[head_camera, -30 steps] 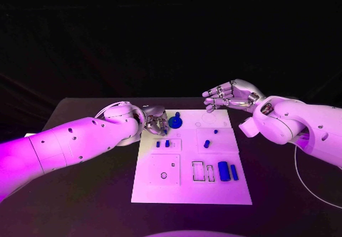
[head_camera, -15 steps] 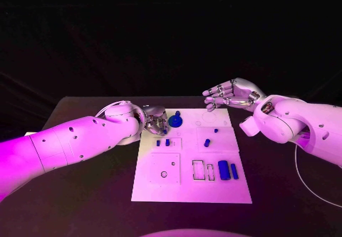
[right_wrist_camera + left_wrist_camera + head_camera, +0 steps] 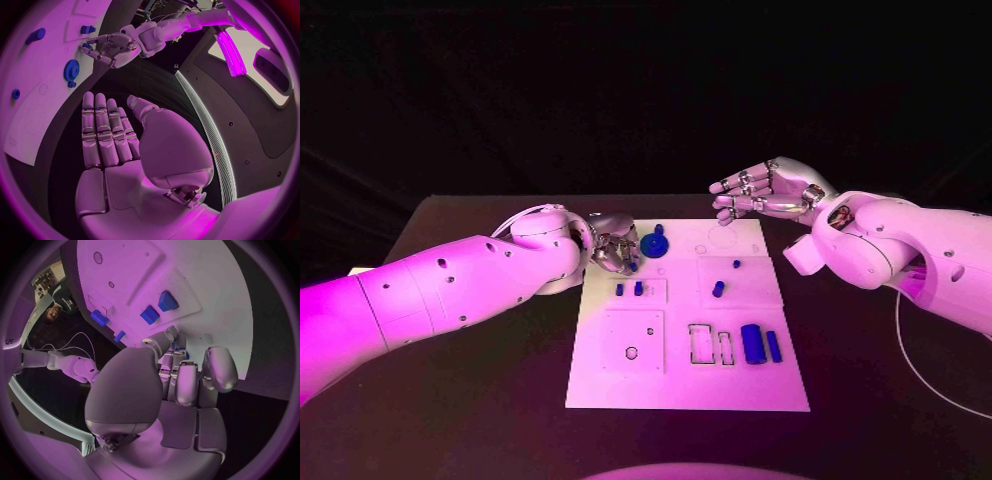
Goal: Assemble the parts on the task board
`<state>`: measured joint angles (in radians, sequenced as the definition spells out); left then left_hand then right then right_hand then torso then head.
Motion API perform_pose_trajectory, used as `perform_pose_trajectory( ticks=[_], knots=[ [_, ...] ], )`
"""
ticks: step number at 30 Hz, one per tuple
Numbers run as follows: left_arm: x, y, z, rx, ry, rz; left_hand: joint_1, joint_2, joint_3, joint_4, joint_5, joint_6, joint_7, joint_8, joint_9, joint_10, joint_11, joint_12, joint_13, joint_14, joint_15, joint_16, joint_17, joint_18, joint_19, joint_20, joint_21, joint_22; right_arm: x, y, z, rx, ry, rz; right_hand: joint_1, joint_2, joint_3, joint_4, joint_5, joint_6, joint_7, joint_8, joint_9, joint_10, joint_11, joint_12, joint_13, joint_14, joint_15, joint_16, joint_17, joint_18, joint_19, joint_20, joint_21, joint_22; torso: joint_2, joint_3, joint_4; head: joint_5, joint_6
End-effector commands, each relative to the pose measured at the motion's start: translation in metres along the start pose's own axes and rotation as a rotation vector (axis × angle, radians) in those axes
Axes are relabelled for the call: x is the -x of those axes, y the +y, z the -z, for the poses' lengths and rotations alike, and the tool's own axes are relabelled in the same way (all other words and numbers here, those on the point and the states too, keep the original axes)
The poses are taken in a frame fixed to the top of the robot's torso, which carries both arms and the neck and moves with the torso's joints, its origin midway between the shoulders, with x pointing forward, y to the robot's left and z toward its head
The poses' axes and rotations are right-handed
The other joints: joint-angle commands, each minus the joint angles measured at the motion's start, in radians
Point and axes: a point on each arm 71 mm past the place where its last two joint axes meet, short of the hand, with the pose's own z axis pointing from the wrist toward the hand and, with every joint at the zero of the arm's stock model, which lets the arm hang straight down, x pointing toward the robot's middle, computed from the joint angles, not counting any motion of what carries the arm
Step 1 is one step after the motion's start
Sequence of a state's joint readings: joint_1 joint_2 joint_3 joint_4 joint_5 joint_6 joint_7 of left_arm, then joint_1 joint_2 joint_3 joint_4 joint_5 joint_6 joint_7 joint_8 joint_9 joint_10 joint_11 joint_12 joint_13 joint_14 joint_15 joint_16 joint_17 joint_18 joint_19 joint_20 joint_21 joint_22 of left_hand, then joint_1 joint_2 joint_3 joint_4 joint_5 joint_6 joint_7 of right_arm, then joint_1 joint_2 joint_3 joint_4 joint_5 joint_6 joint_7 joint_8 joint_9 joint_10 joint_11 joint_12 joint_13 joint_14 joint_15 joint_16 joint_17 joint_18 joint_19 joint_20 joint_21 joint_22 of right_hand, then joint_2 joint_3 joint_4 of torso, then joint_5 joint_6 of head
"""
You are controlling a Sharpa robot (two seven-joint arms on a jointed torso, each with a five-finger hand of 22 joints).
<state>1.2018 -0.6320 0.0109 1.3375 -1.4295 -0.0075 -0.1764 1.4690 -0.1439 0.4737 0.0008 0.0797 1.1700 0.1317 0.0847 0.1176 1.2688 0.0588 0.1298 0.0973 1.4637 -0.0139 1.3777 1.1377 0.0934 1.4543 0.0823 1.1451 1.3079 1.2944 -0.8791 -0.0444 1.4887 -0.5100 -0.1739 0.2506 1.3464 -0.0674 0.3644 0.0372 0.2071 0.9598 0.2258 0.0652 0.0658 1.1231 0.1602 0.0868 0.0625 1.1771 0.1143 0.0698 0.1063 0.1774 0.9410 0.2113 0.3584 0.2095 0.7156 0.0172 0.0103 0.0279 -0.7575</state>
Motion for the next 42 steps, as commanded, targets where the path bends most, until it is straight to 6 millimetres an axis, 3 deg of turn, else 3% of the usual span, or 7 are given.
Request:
perform_pose_trajectory(
  ticks=[1, 10, 27, 31, 34, 37, 42],
  knots=[
    [-0.001, -0.002, 0.0, -0.015, 0.002, -0.001, -0.014, 0.0, 0.008, -0.003, 0.0, -0.007, 0.005, -0.005, -0.003, -0.001, 0.003, -0.011, -0.001, 0.004, -0.004, -0.003, 0.001, -0.012, 0.003, 0.001, -0.001, 0.083, -0.001, 0.001, 0.0, 0.009, 0.016, -0.002, -0.005, 0.001, 0.0, -0.003, 0.005, -0.005, 0.0, -0.001, -0.001, -0.007, -0.002, 0.001, -0.001, -0.003, -0.004, -0.003, -0.001, 0.003, 0.006, 0.001, -0.007, -0.001, 0.0, 0.0006, 0.0002, 0.002, 0.001],
    [-0.001, 0.001, 0.0, 0.007, 0.007, 0.005, -0.047, -0.026, 0.023, -0.001, 0.0, -0.108, 0.029, -0.025, -0.034, -0.042, 0.027, -0.05, -0.009, -0.006, 0.015, -0.014, -0.023, -0.009, -0.007, 0.014, -0.028, 0.076, -0.001, 0.0, 0.0, 0.009, 0.012, -0.001, -0.006, 0.001, 0.0, -0.005, 0.007, -0.005, 0.0, -0.001, -0.001, -0.008, -0.002, 0.001, -0.001, -0.003, -0.004, -0.003, -0.002, 0.003, 0.007, 0.001, -0.009, -0.003, 0.0, 0.0007, 0.0002, 0.002, 0.003],
    [0.001, 0.011, 0.004, 0.03, -0.013, 0.014, -0.044, -0.043, 0.071, -0.019, 0.041, -0.138, 0.036, -0.019, -0.048, -0.074, 0.038, -0.065, -0.015, -0.019, 0.024, -0.027, -0.055, -0.001, -0.02, 0.025, -0.068, 0.064, 0.002, -0.004, 0.0, -0.002, 0.006, 0.027, -0.006, 0.001, 0.001, -0.006, 0.007, -0.006, 0.0, -0.001, -0.001, -0.008, -0.002, 0.001, -0.001, -0.004, -0.004, -0.003, -0.003, 0.003, 0.008, 0.001, -0.01, -0.004, 0.0, -0.0003, -0.0013, 0.001, 0.007],
    [0.005, 0.015, 0.008, 0.016, -0.058, 0.037, -0.044, -0.046, 0.075, -0.021, 0.042, -0.14, 0.036, -0.019, -0.048, -0.074, 0.038, -0.064, -0.015, -0.019, 0.024, -0.027, -0.057, 0.001, -0.023, 0.025, -0.076, 0.061, 0.009, -0.009, 0.001, -0.018, 0.006, 0.107, -0.002, 0.001, 0.001, -0.019, 0.006, 0.005, -0.009, 0.003, 0.001, 0.014, -0.015, 0.015, 0.002, 0.074, -0.028, 0.033, 0.013, 0.008, 0.068, -0.02, 0.02, 0.009, -0.001, -0.0003, 0.0002, -0.001, 0.007],
    [0.012, 0.016, 0.014, -0.021, -0.142, 0.096, -0.052, -0.051, 0.088, -0.022, 0.029, -0.134, 0.045, -0.013, -0.047, -0.108, 0.048, -0.063, -0.023, -0.079, 0.033, -0.106, -0.199, 0.029, -0.081, 0.03, -0.242, -0.004, 0.015, -0.013, 0.002, -0.034, 0.008, 0.215, 0.01, -0.005, 0.0, -0.04, 0.003, 0.022, -0.021, 0.006, 0.003, 0.044, -0.03, 0.03, 0.005, 0.135, -0.05, 0.061, 0.028, 0.008, 0.124, -0.045, 0.061, 0.029, -0.001, -0.0005, 0.0003, -0.001, 0.009],
    [0.019, 0.017, 0.021, -0.069, -0.227, 0.205, -0.056, -0.046, 0.095, -0.021, 0.027, -0.123, 0.051, -0.007, -0.045, -0.117, 0.052, -0.061, -0.026, -0.094, 0.034, -0.129, -0.238, 0.038, -0.1, 0.033, -0.295, -0.026, 0.02, -0.019, 0.005, -0.075, 0.015, 0.36, 0.025, -0.011, -0.006, -0.065, -0.003, 0.048, -0.037, 0.011, 0.004, 0.07, -0.049, 0.04, 0.006, 0.229, -0.081, 0.106, 0.05, 0.008, 0.2, -0.078, 0.131, 0.067, -0.001, -0.0002, 0.0003, -0.002, 0.013],
    [0.027, 0.028, 0.033, -0.111, -0.342, 0.609, -0.07, -0.029, 0.105, -0.009, 0.028, -0.119, 0.058, -0.006, -0.046, -0.134, 0.059, -0.055, -0.029, -0.167, 0.037, -0.233, -0.399, 0.07, -0.177, 0.037, -0.497, -0.112, 0.022, -0.026, 0.009, -0.155, 0.066, 0.699, 0.034, -0.027, -0.01, -0.097, -0.01, 0.082, -0.06, 0.013, 0.004, 0.081, -0.07, 0.034, 0.003, 0.336, -0.117, 0.202, 0.1, 0.006, 0.268, -0.116, 0.24, 0.133, -0.001, 0.0003, 0.0003, -0.002, 0.017]
  ],
)
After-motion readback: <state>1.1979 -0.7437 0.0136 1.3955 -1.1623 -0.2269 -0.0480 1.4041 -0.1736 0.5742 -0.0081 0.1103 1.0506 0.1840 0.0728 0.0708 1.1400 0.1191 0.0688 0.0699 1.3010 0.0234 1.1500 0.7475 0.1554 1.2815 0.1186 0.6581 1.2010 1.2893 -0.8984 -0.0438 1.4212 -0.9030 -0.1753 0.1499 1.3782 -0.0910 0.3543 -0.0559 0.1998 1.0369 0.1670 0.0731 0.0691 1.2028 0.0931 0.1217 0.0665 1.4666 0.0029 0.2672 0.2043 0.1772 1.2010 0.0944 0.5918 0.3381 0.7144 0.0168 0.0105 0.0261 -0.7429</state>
